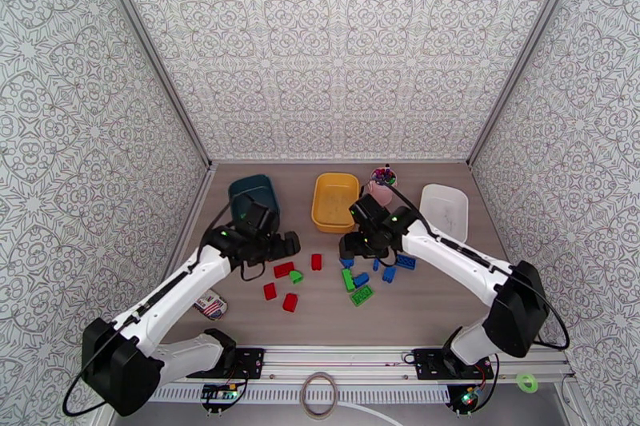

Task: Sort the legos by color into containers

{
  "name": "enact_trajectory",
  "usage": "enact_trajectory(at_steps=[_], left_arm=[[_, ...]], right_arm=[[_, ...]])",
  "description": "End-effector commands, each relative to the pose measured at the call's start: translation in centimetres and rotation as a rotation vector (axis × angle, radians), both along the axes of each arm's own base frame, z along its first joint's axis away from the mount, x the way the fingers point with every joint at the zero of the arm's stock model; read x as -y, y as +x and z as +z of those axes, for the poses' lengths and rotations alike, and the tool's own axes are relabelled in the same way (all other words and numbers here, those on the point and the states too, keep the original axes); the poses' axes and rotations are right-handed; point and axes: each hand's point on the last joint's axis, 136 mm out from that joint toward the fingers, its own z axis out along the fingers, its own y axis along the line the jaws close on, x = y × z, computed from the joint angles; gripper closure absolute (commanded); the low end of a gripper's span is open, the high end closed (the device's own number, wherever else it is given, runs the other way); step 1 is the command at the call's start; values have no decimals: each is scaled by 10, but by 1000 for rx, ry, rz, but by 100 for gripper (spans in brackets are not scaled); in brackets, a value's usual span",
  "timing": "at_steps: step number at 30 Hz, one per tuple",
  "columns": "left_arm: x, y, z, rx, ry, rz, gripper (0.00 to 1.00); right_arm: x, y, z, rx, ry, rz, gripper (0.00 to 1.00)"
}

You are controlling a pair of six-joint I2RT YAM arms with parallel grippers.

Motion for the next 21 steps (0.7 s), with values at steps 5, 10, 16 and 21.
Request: enact_trajectory(at_steps=[5, 10, 16, 21], left_arm=[[15, -38, -30, -96, 0, 2, 11], [25, -47, -51, -159, 5, 21, 18], [37, -35, -68, -194, 9, 40, 24], [46, -24, -88, -247, 12, 56, 31]], right_arm=[[16, -16, -10, -12, 5, -42, 29], [16, -22, -19, -37, 18, -40, 32], [9, -19, -18, -39, 49, -52, 33], [5, -14, -10, -25, 63, -59, 33]])
